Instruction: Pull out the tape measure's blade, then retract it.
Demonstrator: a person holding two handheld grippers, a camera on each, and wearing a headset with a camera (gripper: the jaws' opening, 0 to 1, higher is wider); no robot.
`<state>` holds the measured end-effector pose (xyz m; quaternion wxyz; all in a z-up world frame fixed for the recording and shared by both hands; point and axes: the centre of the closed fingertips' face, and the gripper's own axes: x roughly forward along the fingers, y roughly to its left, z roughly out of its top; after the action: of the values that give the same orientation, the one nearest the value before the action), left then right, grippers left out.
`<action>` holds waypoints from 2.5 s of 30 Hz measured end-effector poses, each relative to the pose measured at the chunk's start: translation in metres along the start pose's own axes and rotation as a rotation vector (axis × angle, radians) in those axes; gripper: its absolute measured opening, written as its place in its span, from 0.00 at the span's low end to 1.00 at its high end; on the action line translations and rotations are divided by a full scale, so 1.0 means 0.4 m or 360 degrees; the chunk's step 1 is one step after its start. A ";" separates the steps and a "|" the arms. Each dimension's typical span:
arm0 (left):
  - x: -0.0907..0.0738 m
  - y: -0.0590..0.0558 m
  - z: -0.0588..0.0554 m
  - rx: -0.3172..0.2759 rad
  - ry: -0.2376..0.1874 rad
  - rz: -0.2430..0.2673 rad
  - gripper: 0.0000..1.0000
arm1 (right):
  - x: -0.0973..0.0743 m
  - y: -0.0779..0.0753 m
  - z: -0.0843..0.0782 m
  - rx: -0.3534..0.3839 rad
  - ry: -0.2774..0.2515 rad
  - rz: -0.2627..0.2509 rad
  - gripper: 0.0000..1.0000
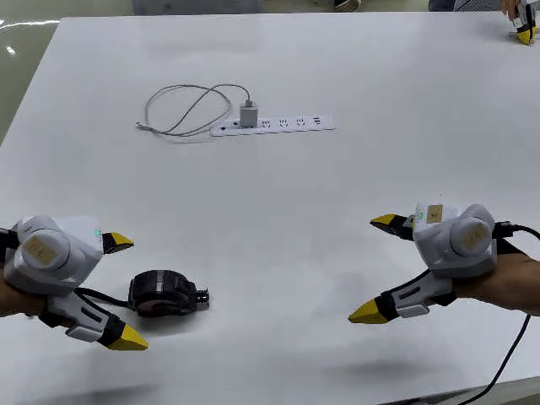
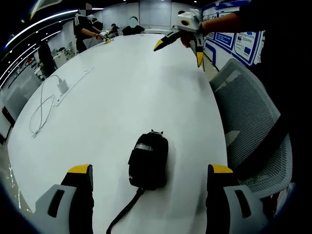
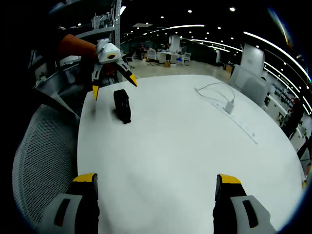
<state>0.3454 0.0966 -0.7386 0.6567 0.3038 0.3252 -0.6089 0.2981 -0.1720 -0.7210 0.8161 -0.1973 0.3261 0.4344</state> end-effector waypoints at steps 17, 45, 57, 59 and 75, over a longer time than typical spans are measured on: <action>0.047 -0.002 0.010 0.0034 0.0111 -0.0023 0.78 | 0.073 0.011 0.100 -0.0060 -0.0126 0.0045 0.99; 0.093 0.000 0.006 0.0191 0.0180 -0.0069 0.33 | 0.172 0.050 0.159 -0.0084 -0.0131 0.0152 0.99; 0.092 -0.004 0.009 0.0174 0.0157 -0.0058 0.32 | 0.228 0.076 0.178 -0.0126 -0.0106 0.0222 0.99; 0.093 -0.004 0.008 0.0171 0.0170 -0.0065 0.32 | 0.243 0.086 0.179 -0.0139 -0.0093 0.0244 0.99; 0.097 0.003 0.000 0.0214 0.0161 -0.0058 0.32 | 0.341 0.155 0.210 -0.0204 -0.0062 0.0369 0.99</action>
<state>0.3486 0.0734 -0.7693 0.6064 0.3715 0.3218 -0.6251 0.3325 -0.0083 -0.7600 0.7523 -0.2016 0.3023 0.5495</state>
